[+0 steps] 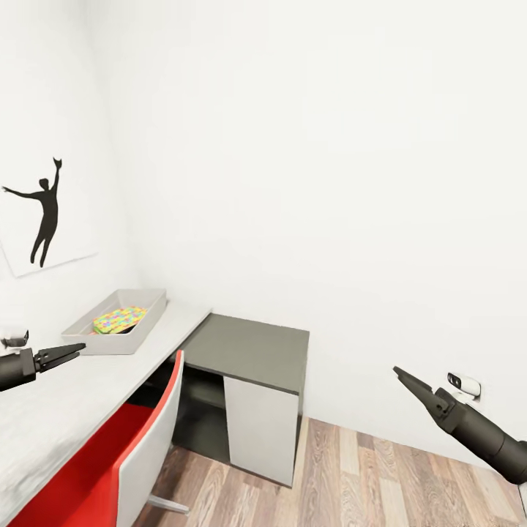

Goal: Put all the toys in the child's room - the three board games (two on the bed and one on the table), the two jigsaw puzzles on the table, and the tennis ball on the table - inside the toy box on the table in the child's room.

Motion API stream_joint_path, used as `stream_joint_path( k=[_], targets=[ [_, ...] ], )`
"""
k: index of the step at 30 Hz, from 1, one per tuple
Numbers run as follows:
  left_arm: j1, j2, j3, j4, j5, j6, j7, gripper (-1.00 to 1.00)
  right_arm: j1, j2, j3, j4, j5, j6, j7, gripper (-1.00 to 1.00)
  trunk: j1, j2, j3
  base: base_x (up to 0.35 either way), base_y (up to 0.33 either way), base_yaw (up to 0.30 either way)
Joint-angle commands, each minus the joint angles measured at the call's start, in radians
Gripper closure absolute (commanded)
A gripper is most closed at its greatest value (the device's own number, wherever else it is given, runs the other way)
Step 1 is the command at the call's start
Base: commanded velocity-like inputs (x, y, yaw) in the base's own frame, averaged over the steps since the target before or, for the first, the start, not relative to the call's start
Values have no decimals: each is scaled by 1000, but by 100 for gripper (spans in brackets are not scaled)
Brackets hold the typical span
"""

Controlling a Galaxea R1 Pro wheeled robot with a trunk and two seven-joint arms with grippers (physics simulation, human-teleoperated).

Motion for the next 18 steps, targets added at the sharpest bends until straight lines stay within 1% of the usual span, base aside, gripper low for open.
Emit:
stream_joint_path(
  k=[1, 18],
  targets=[
    [0, 0, 1, -1, -11, 10, -9, -100, -1, 0, 0, 0, -3, 8, 2, -100, 0, -1, 1, -1, 1, -211],
    [0, -8, 1, -1, -11, 10, -9, -100, -1, 0, -1, 3, -3, 7, 0, -100, 0, -1, 21, 0, 0, -211]
  ],
)
